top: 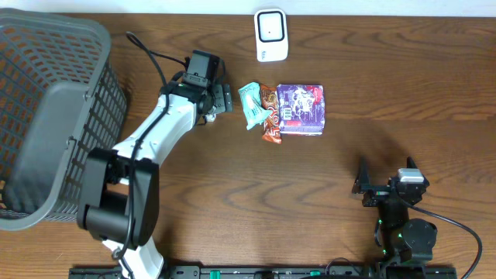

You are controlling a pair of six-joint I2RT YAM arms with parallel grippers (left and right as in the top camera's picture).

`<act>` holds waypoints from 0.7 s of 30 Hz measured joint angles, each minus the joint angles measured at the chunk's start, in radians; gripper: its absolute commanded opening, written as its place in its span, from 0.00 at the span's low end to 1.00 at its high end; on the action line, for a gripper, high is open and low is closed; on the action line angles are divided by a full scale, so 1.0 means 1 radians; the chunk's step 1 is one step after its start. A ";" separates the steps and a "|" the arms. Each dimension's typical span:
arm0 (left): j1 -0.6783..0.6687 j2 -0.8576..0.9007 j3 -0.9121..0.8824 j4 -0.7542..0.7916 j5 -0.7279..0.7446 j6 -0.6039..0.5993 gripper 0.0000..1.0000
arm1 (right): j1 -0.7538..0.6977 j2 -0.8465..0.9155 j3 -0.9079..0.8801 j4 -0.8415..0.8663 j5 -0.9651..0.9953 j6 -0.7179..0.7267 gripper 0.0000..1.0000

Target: Scan the item barcode

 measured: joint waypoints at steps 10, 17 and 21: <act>0.000 0.063 -0.002 0.014 -0.039 0.056 0.57 | 0.000 0.000 0.000 0.000 0.000 0.000 0.99; 0.000 0.063 -0.004 0.015 -0.028 0.052 0.57 | 0.000 0.000 0.000 0.000 0.000 0.000 0.99; 0.000 0.065 -0.013 0.016 -0.025 0.052 0.57 | 0.000 0.000 0.000 0.000 0.000 0.000 0.99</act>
